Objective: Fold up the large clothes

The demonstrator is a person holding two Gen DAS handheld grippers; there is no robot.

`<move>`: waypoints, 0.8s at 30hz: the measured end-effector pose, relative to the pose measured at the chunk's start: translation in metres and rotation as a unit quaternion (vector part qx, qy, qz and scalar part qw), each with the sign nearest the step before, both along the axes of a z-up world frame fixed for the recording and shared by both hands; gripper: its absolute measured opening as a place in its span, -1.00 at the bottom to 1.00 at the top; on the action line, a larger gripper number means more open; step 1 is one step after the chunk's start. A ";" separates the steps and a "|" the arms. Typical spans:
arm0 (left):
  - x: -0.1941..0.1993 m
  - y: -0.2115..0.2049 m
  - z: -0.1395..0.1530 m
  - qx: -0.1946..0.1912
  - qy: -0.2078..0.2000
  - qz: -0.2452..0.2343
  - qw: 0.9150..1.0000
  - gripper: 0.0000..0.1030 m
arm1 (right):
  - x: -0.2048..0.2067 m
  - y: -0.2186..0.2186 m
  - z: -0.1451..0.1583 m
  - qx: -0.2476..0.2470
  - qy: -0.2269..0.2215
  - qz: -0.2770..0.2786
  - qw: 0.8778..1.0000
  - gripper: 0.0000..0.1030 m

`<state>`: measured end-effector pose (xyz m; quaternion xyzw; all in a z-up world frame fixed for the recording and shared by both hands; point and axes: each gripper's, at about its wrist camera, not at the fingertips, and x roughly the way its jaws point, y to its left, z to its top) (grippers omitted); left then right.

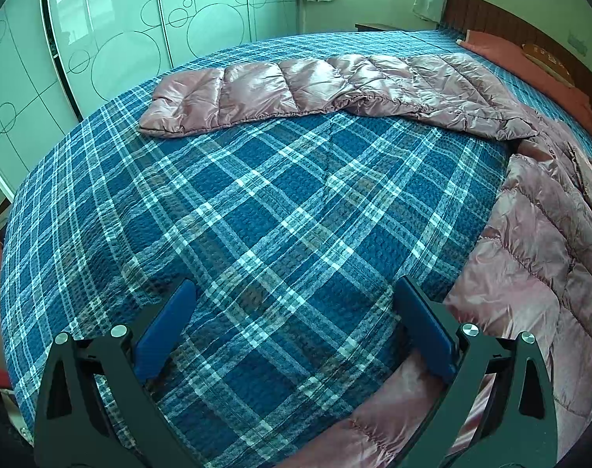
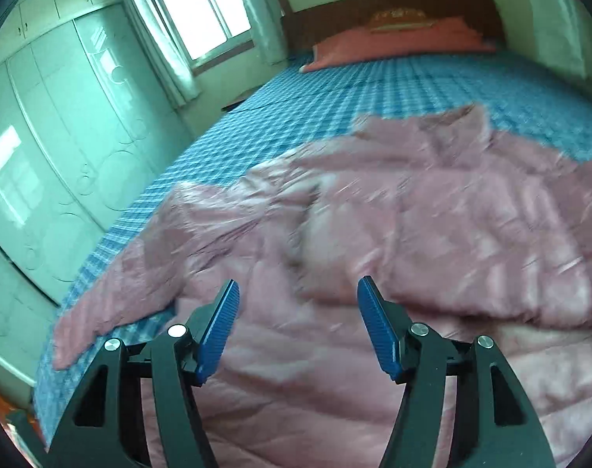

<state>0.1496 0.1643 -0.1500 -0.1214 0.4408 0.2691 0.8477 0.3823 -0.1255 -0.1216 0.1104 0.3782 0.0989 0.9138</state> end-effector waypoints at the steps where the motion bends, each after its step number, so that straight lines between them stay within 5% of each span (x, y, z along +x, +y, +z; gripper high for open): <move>1: -0.001 0.000 0.000 0.000 -0.001 0.000 1.000 0.96 | 0.004 -0.001 -0.001 -0.002 0.003 -0.003 1.000 0.22; 9: -0.001 -0.001 0.001 0.000 -0.002 0.000 1.000 0.96 | 0.049 0.022 -0.040 -0.065 0.063 0.005 0.996 0.21; 11: -0.002 -0.001 0.001 0.000 -0.002 0.000 1.000 0.96 | 0.055 0.024 -0.045 -0.081 0.073 -0.002 0.994 -0.31; 14: -0.002 -0.001 0.001 0.001 -0.002 0.000 1.000 0.96 | 0.053 0.027 -0.038 -0.053 0.066 0.001 0.996 -0.56; 19: -0.002 -0.001 0.001 0.001 -0.002 0.000 1.000 0.96 | 0.042 0.060 -0.042 -0.063 0.068 0.062 0.994 -0.57; 24: -0.001 -0.002 0.001 0.001 -0.003 0.000 1.000 0.96 | 0.031 0.047 -0.037 -0.027 0.077 0.080 0.993 -0.19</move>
